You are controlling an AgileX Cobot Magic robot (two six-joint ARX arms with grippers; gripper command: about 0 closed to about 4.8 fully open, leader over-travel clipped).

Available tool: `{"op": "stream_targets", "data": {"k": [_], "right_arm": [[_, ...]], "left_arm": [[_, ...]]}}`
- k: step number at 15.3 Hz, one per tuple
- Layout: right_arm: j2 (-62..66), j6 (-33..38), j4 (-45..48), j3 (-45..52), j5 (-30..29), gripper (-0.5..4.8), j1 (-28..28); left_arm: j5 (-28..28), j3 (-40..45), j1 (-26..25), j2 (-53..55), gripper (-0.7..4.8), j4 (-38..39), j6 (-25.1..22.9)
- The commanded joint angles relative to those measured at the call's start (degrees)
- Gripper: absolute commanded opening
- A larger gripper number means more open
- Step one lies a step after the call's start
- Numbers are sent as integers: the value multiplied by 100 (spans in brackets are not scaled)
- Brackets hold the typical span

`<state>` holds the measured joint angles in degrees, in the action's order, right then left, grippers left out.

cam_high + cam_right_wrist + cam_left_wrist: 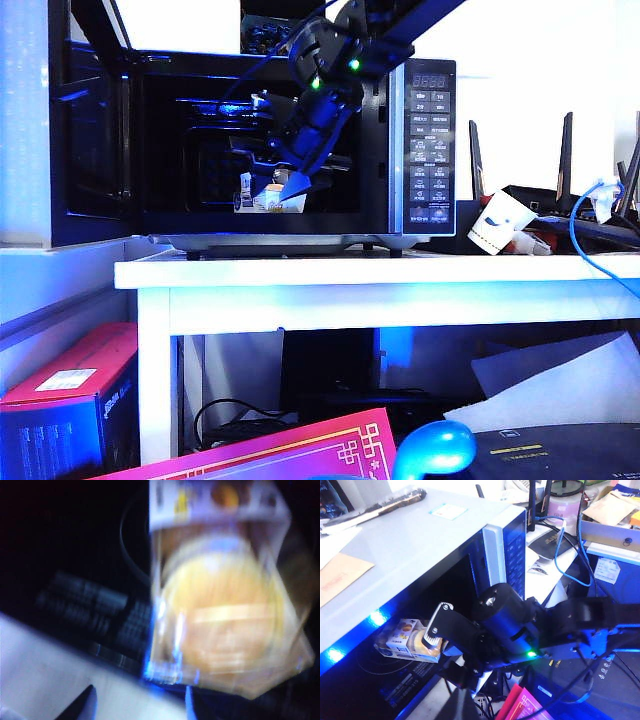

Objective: Open the microwave door, place the box of snacks from the top of the microwave inside, then close the microwave door.

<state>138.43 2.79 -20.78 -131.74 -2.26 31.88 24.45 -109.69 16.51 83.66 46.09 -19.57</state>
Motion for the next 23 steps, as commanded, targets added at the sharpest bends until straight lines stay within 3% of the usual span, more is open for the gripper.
{"op": "stream_targets", "data": {"k": [1, 7, 9, 14, 16, 17, 18, 23], "right_arm": [[155, 20, 852, -24, 105, 238, 7], [509, -63, 2085, -26, 105, 238, -72], [507, -149, 1993, -26, 81, 238, -81], [-328, -131, -706, -35, -90, 236, -20], [-981, -125, -1502, -35, -131, 225, 0], [-1335, -125, -1641, -35, -203, 110, 2], [-1727, -131, -1692, -35, -197, -2, 2], [-3716, -129, -1484, -35, 17, -1, 0]], "left_arm": [[22, -11, 7, -24, -6, -66, 7], [24, -7, 7, -24, -6, -26, 7], [24, -7, 7, -24, -6, 26, 7], [24, -20, 7, -125, -6, 13, 98], [-26, -17, 7, -378, -6, 66, 597], [-98, -17, 7, -544, -6, 195, 826], [-538, -17, 7, -758, -6, 492, 953], [-3042, 55, 7, -1032, -6, 2723, 951]]}}
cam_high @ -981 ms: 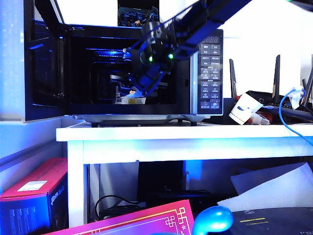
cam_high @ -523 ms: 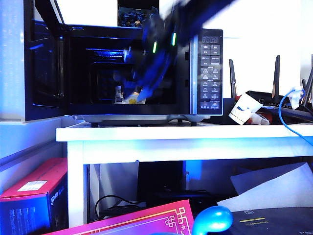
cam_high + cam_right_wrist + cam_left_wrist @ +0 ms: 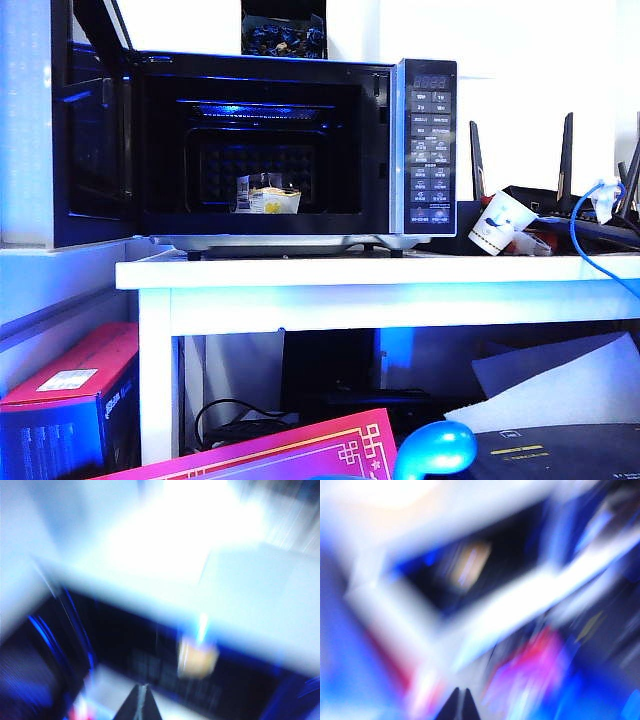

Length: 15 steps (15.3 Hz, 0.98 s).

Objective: Open the microwave door, place the box of snacks from the top of the microwave inside, then close the microwave door.

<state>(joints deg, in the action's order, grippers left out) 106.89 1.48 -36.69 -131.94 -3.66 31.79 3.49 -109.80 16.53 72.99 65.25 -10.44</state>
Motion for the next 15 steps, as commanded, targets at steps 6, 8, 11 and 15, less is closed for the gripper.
{"op": "stream_targets", "data": {"k": [6, 8, 11, 15], "right_arm": [[-1860, 4, 94, -15, 87, -1, 11], [-2142, 4, 48, -15, 94, -1, 11], [-2494, 2, 103, -17, 94, -1, 11], [-2688, 2, 210, -17, 98, -1, 11]], "left_arm": [[-968, 114, 4, 234, -6, 1047, 39], [-901, 114, 4, 483, -6, 1056, 35], [-514, 114, 4, 848, -6, 992, -7], [184, 114, 4, 1255, -6, 575, -11]]}}
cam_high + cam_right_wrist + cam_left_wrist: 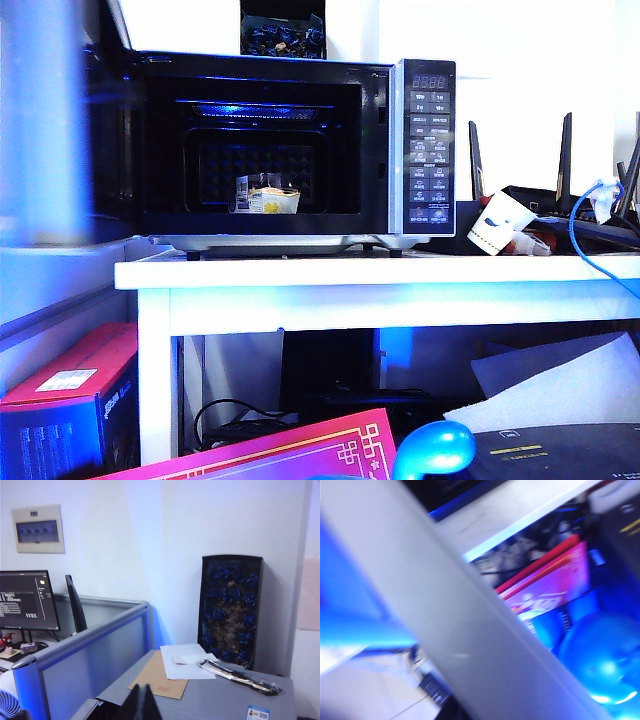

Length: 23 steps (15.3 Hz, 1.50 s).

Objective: Open the microwave door, place the box of snacks from the top of the microwave inside, then close the microwave door.

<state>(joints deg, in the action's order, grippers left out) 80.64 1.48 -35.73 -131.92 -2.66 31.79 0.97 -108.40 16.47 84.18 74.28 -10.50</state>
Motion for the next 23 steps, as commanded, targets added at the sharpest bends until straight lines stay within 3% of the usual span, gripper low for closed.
{"op": "stream_targets", "data": {"k": [1, 4, 14, 19, 23], "right_arm": [[-72, 4, 116, -20, -4, -1, 11], [-79, 2, 133, -20, -4, -1, 11], [-17, 2, 350, -17, -4, -1, 11], [-17, 2, 470, -17, -2, -1, 11], [-7, 2, 472, -17, 17, -1, 11]], "left_arm": [[678, -26, 11, 247, -6, -472, 0], [1499, -26, 13, 542, -6, -992, -15], [2815, -28, 57, 1375, -6, -2887, -13], [3228, -28, 68, 1825, -6, -3941, 7], [3268, -28, 380, 2199, -6, -5056, 4]]}}
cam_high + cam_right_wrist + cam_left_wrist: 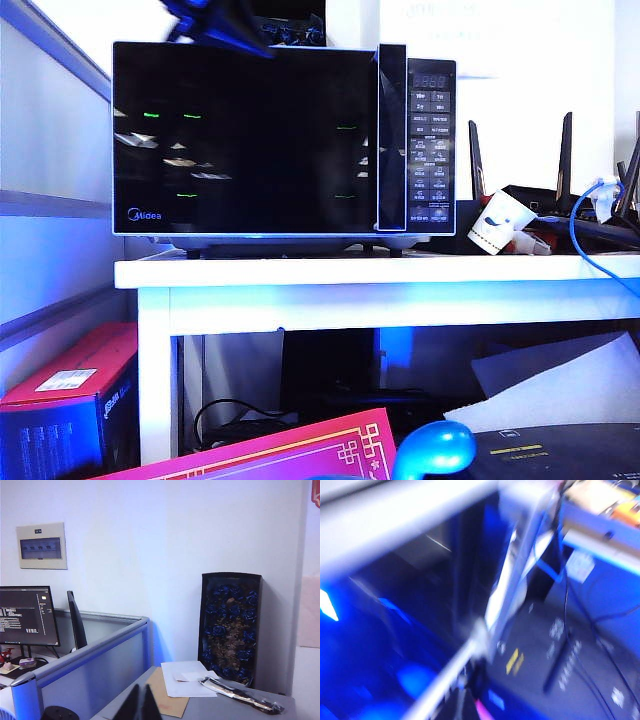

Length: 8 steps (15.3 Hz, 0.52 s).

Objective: Open the microwave door, place the box of snacks from the top of the microwave inside, then close the microwave door.

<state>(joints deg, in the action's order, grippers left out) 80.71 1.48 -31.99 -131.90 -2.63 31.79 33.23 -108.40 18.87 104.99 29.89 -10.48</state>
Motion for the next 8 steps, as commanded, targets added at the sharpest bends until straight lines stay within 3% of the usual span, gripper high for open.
{"op": "stream_targets", "data": {"k": [1, 5, 8], "right_arm": [[-15, 0, 96, -20, 13, -1, 11], [-15, -2, 101, -20, 13, -1, 11], [-15, -2, 103, -20, 13, -1, 11]], "left_arm": [[-109, -28, 321, 208, -6, -841, 0], [-942, -28, 752, 481, -6, -1403, -4], [-2304, -28, 940, 522, -6, -1808, 2]]}}
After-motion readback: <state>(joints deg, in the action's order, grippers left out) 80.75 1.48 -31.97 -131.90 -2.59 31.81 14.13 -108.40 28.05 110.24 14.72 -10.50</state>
